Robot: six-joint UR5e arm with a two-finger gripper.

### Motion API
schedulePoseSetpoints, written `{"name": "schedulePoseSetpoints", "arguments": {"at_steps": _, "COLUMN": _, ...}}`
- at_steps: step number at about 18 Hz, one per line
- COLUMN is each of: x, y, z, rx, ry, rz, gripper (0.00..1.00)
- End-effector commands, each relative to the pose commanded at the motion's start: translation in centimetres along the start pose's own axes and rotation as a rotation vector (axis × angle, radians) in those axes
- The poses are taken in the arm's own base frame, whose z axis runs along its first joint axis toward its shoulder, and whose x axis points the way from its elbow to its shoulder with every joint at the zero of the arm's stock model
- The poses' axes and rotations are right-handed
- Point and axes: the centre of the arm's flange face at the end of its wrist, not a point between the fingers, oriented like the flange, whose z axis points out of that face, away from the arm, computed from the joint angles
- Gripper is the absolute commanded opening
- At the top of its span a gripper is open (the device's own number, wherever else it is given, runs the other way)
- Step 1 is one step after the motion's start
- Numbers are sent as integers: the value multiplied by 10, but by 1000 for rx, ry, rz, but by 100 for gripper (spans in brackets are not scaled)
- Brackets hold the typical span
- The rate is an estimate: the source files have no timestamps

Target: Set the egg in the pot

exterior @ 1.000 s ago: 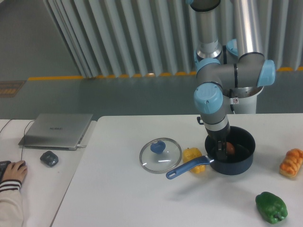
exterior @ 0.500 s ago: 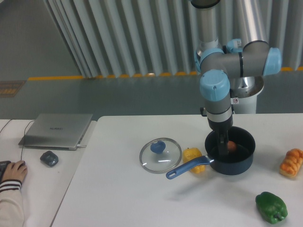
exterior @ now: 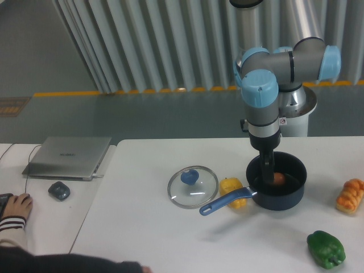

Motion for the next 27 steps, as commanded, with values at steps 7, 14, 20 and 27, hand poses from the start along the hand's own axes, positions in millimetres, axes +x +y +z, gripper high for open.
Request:
{"name": "schedulePoseSetpoints", "arguments": {"at_steps": 7, "x": 3, "y": 1, "z": -8, "rx": 0, "ry": -15, "rz": -4, "gripper": 100}}
{"name": "schedulePoseSetpoints", "arguments": {"at_steps": 14, "x": 3, "y": 3, "z": -17, "rx": 1, "ry": -31, "rz": -7, "gripper": 100}}
{"name": "schedulePoseSetpoints", "arguments": {"at_steps": 20, "x": 7, "y": 5, "z": -28, "rx": 6, "ry": -50, "rz": -10, "gripper": 100}}
{"name": "schedulePoseSetpoints", "arguments": {"at_steps": 27, "x": 13, "y": 7, "z": -47, "rx": 18, "ry": -71, "rz": -13, "gripper": 100}}
